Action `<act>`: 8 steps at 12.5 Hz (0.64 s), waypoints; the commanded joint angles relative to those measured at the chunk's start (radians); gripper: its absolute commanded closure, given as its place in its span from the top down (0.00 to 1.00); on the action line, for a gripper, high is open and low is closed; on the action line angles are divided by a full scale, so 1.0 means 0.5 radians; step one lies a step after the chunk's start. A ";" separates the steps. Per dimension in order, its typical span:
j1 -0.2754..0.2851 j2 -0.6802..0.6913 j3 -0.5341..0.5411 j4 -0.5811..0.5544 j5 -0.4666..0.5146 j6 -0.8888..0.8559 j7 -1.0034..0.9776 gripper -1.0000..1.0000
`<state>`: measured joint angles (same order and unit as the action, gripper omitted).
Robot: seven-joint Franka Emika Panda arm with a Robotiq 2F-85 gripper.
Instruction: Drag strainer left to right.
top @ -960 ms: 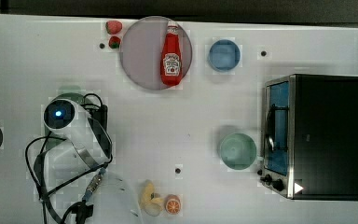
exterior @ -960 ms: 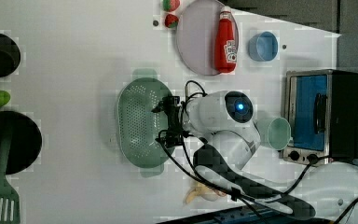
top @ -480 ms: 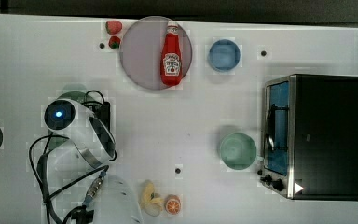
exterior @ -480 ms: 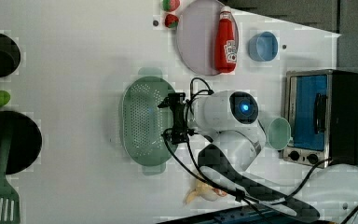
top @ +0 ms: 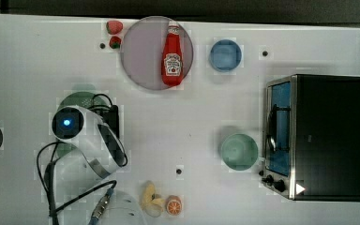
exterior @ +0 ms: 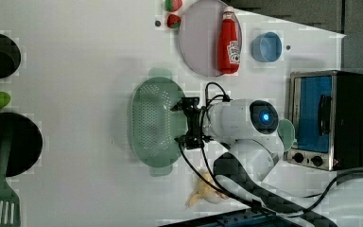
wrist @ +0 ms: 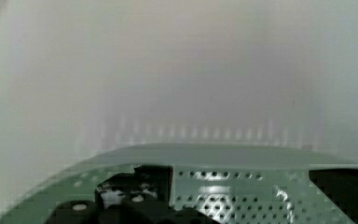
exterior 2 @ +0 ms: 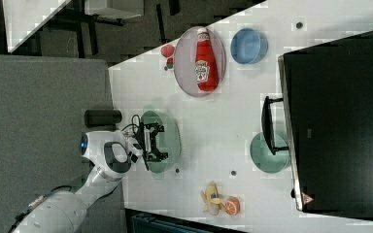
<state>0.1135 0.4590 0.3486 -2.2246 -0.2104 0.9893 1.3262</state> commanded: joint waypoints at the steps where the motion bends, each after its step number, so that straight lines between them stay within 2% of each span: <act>1: -0.132 -0.041 -0.065 -0.056 0.050 -0.005 -0.134 1.00; 4: -0.192 -0.078 -0.100 -0.104 0.050 -0.004 -0.176 1.00; 8: -0.265 -0.117 -0.185 -0.151 0.050 0.002 -0.458 1.00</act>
<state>0.0190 0.4304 0.2488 -2.2891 -0.1890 1.0010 1.2109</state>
